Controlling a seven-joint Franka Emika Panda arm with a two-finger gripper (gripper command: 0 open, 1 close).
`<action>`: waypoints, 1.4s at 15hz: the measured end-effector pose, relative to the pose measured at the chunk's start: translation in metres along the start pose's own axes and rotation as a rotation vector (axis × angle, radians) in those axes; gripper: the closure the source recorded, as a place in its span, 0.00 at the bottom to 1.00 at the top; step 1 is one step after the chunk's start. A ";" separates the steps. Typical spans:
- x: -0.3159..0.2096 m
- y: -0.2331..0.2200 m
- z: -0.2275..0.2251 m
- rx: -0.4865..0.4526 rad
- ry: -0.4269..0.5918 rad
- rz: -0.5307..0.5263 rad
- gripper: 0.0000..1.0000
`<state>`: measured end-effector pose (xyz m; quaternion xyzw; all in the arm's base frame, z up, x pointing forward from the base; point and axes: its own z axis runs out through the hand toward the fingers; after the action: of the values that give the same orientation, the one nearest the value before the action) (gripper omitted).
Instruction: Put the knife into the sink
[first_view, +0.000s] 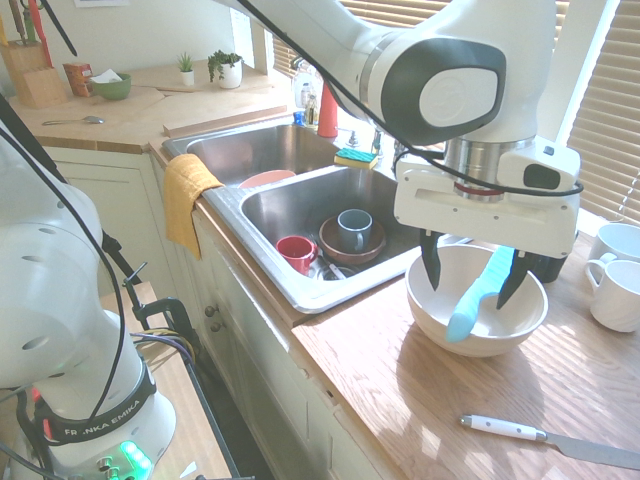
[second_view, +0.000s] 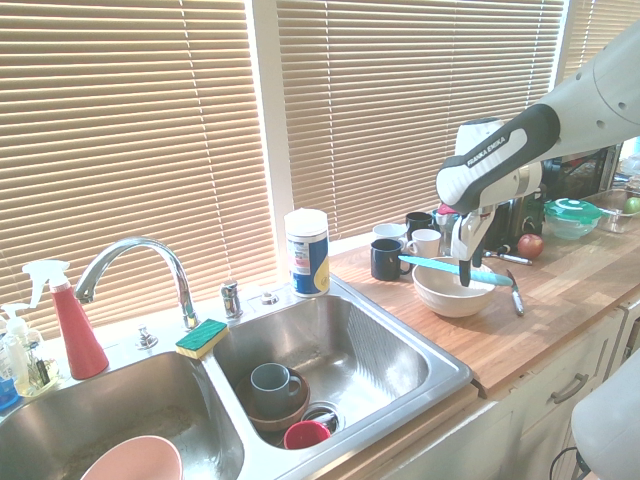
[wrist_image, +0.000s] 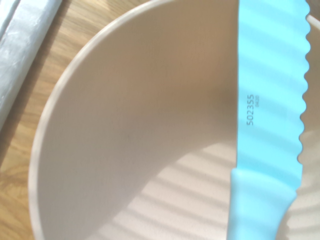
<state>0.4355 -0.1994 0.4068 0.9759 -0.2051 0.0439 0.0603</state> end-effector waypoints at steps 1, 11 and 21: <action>0.002 0.000 0.003 0.005 -0.001 0.010 1.00; 0.007 0.000 0.010 0.034 -0.009 0.051 1.00; 0.006 -0.003 0.012 0.035 -0.014 0.064 1.00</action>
<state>0.4431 -0.2008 0.3948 0.9700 -0.2358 0.0424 0.0403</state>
